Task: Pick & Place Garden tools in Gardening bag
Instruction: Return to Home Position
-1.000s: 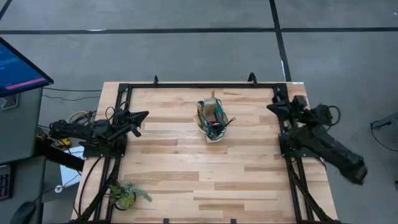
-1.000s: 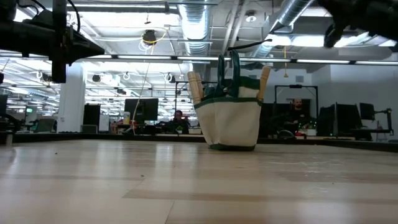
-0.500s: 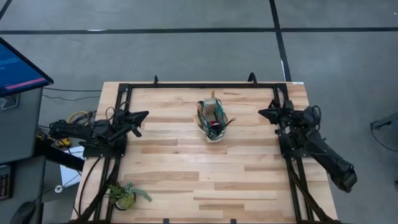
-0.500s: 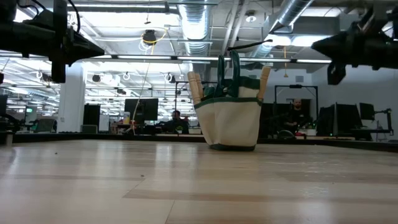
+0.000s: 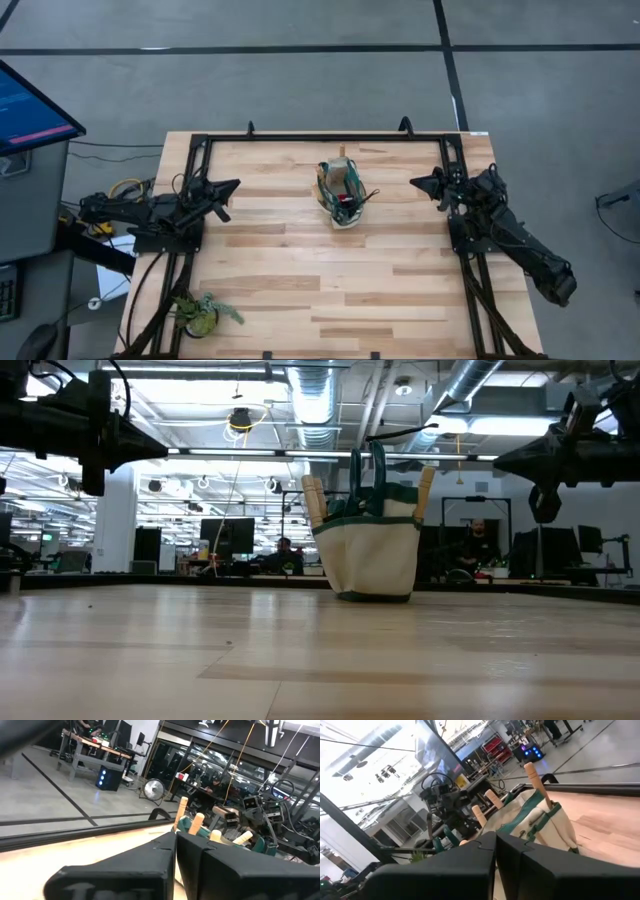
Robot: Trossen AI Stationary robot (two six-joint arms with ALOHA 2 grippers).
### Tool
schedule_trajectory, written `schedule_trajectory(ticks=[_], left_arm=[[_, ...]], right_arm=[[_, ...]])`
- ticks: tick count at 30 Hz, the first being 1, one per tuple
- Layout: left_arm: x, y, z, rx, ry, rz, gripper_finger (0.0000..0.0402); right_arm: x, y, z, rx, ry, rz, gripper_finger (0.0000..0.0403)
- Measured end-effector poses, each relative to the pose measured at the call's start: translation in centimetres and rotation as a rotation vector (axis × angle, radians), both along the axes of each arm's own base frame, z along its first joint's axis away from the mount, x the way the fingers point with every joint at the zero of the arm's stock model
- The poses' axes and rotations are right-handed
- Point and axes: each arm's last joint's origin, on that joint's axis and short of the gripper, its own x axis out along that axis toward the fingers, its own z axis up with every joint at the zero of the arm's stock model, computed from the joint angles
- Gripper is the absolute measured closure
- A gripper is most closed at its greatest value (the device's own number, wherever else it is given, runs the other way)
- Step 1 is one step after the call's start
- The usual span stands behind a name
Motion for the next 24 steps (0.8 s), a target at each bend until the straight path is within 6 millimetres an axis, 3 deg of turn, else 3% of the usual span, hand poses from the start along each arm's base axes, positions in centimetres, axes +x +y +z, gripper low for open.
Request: schedule_trajectory(ticks=[24], left_arm=[[0.00,0.00,0.03,-0.003,-0.008,0.001,0.0396]], right_arm=[[0.01,-0.01,-0.06,-0.004,0.005,0.000,0.0397]])
